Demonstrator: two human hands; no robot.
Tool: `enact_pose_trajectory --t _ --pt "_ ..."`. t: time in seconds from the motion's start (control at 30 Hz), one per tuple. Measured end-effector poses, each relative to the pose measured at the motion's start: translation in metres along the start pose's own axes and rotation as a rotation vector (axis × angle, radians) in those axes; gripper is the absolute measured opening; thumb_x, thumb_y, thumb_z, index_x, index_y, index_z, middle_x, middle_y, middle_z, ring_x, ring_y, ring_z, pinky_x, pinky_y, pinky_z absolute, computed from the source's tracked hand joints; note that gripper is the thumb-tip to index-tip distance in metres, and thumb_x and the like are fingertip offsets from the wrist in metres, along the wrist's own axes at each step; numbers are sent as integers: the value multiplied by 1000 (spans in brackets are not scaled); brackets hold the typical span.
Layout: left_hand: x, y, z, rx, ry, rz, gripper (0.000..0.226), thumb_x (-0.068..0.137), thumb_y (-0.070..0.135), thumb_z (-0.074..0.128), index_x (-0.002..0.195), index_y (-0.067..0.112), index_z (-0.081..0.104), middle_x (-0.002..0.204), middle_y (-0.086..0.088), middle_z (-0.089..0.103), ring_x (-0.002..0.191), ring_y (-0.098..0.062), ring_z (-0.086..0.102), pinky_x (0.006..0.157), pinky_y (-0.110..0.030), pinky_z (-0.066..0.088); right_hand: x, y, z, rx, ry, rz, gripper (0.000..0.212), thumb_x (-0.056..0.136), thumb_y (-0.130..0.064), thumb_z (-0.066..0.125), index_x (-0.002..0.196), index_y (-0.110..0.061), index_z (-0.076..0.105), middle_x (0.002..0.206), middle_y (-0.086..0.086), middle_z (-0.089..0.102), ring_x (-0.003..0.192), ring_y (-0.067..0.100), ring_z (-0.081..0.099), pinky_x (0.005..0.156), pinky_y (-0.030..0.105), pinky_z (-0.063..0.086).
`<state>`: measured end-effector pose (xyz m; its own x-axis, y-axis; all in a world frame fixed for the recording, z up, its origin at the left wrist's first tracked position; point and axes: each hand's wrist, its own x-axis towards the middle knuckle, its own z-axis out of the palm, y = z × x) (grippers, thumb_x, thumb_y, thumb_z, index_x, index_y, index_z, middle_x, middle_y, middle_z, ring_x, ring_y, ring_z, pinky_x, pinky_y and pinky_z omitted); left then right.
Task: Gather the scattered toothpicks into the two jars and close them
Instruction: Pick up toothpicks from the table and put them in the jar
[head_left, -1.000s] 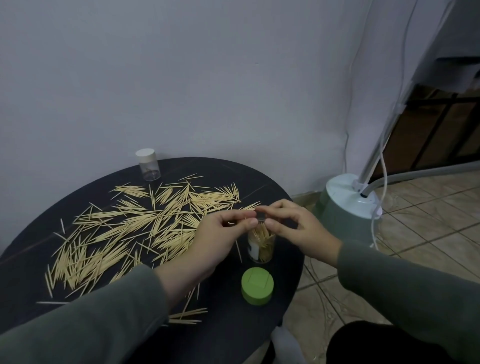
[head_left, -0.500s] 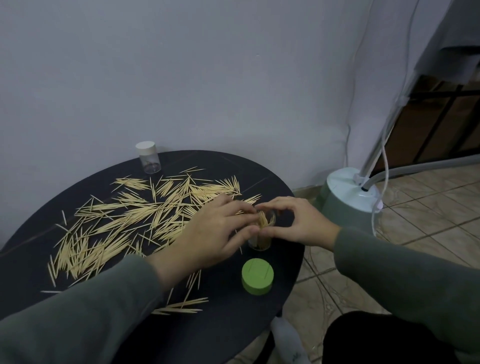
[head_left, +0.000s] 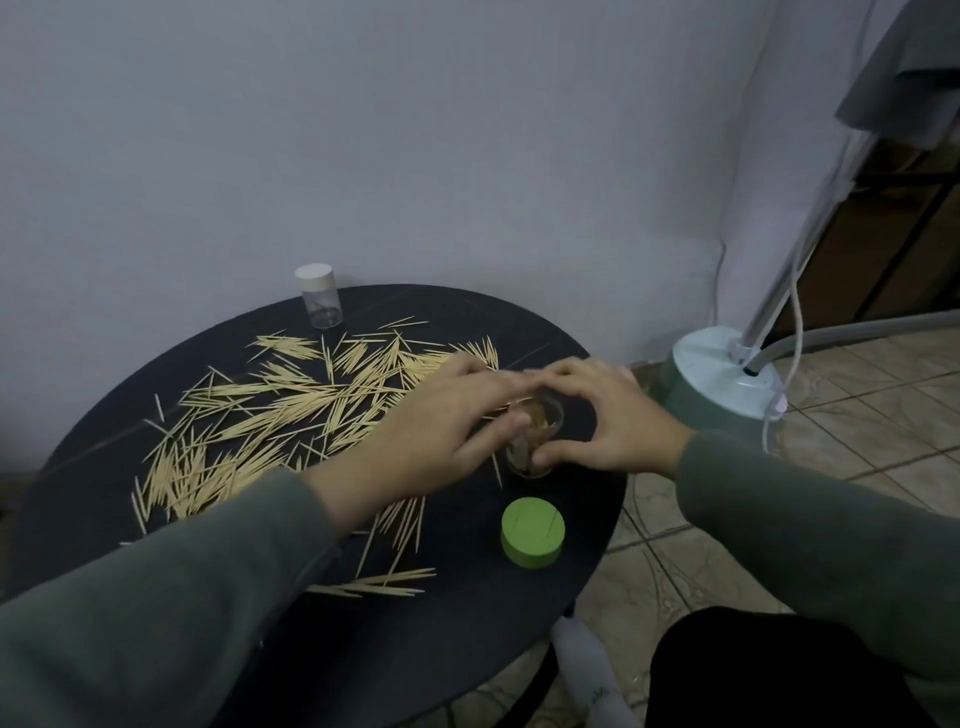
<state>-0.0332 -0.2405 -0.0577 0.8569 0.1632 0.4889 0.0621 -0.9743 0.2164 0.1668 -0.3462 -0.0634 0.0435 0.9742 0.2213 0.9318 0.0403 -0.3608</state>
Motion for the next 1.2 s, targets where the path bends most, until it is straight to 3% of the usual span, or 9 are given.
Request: enact_pose_trajectory --t 0.1,0.17,0.23,0.33,0.43,0.53,0.7,0.97,1.2 --pt "-4 -6 -20 54 31 -71 44 96 50 39 126 25 60 121 7 59 106 -11 43 87 -22 33 1 -11 -2 -55 130 -122 94 69 -86 42 143 -26 44 128 -4 48 119 14 40 103 46 32" --pt "-9 -6 -39 3 -28 -135 30 91 52 49 110 35 64 110 12 56 103 -5 45 87 -20 36 4 -28 -1 -98 292 -237 71 79 -71 50 132 -24 56 119 -3 55 111 17 47 94 47 38" --pt "-15 -3 -59 -67 -232 -230 13 84 50 63 93 41 62 98 19 56 94 3 50 84 -23 42 8 -50 1 -167 369 -370 43 83 -53 56 113 -25 67 106 -4 62 100 20 54 83 45 40" --pt "-30 4 -74 -46 -685 -411 21 74 47 77 87 36 64 86 18 60 81 5 53 73 -22 42 10 -79 12 -418 270 -502 20 83 -39 63 94 -26 72 89 -8 67 86 20 57 79 39 29" --pt "-54 5 -68 -2 -894 -519 30 66 45 83 88 34 66 84 16 62 78 -1 56 65 -22 41 7 -105 24 -680 -55 -391 27 91 -43 57 107 -24 67 99 -4 68 99 21 55 91 44 27" --pt "-74 3 -68 14 -902 -556 30 65 44 84 86 36 64 86 16 62 78 -1 58 67 -23 45 11 -122 29 -715 -230 -340 43 92 -57 47 112 -22 63 100 -2 66 101 20 54 94 43 29" --pt "-98 -4 -80 21 -878 -599 28 68 42 82 88 36 63 90 18 62 82 0 56 73 -25 48 17 -141 47 -359 -404 -267 62 72 -76 58 113 -30 60 95 -10 64 84 9 49 85 36 24" --pt "-116 -25 -70 -81 -691 -534 14 77 38 77 89 35 71 84 23 61 82 5 54 74 -19 44 41 -146 60 -288 -486 -242 25 82 -46 69 101 -31 66 93 -13 62 94 9 53 94 38 27" --pt "-113 -37 -62 26 -439 -537 7 84 39 70 90 36 70 88 23 61 86 3 55 81 -28 49 70 -126 60 -381 -345 -190 15 88 -43 63 97 -32 67 96 -14 66 96 10 57 89 36 24"
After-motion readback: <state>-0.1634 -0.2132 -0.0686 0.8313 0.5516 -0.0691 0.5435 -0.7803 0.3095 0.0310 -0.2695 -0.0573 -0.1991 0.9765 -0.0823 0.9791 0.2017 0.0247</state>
